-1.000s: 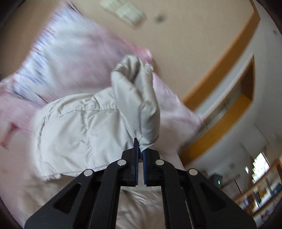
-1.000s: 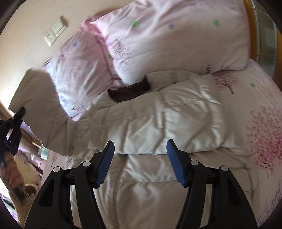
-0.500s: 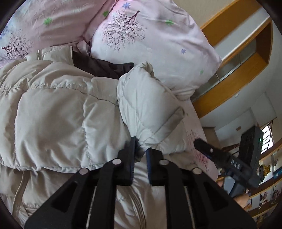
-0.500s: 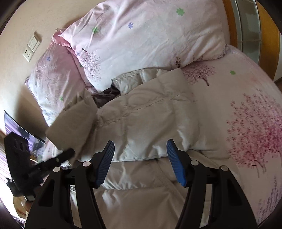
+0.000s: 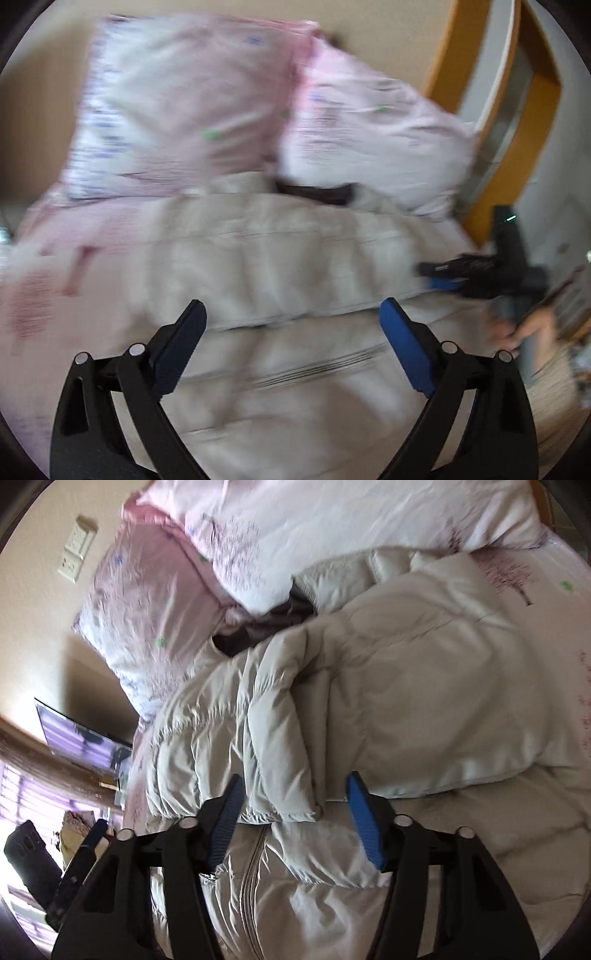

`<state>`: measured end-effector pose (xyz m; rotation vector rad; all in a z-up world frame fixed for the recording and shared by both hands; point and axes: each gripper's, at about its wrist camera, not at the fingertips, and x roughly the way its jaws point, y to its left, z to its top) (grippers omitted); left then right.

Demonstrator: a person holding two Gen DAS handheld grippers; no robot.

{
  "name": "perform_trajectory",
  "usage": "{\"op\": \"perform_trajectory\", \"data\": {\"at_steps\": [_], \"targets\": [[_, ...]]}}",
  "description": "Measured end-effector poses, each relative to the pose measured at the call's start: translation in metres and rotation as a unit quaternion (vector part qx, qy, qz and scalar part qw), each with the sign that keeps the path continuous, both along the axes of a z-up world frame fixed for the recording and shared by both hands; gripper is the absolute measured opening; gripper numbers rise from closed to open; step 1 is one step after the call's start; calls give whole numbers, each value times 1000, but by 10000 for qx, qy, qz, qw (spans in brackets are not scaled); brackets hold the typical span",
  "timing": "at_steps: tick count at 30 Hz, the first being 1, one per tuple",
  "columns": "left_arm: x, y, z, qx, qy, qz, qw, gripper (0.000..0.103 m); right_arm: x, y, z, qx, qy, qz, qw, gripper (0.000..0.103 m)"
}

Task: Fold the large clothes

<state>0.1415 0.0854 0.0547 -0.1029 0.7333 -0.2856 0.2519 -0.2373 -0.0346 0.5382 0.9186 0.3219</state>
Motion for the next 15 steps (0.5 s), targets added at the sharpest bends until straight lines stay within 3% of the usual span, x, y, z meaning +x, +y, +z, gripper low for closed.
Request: {"op": "perform_trajectory", "data": {"at_steps": [3,5,8,10,12,15], "targets": [[-9,41,-11,191,-4,506,9985,94,9,11,-7,-12,168,64,9998,33],[-12,66,-15,203,39,781,9967,94,7,15,1,-115,-62,13,9999,15],[-19,102,-22,-88,243,1041,9942,94,-6,9,29,-177,-757,-215,9967,11],[-24,121,-28,-328,409,1123,9923,94,-13,5,40,-236,-984,-372,9942,11],[-27,132,-34,-512,509,1137,9909,94,-13,1,39,-360,-920,-480,9939,11],[-31,140,-43,-672,515,1163,9896,94,-2,-4,14,-489,-411,-656,9958,11]]}}
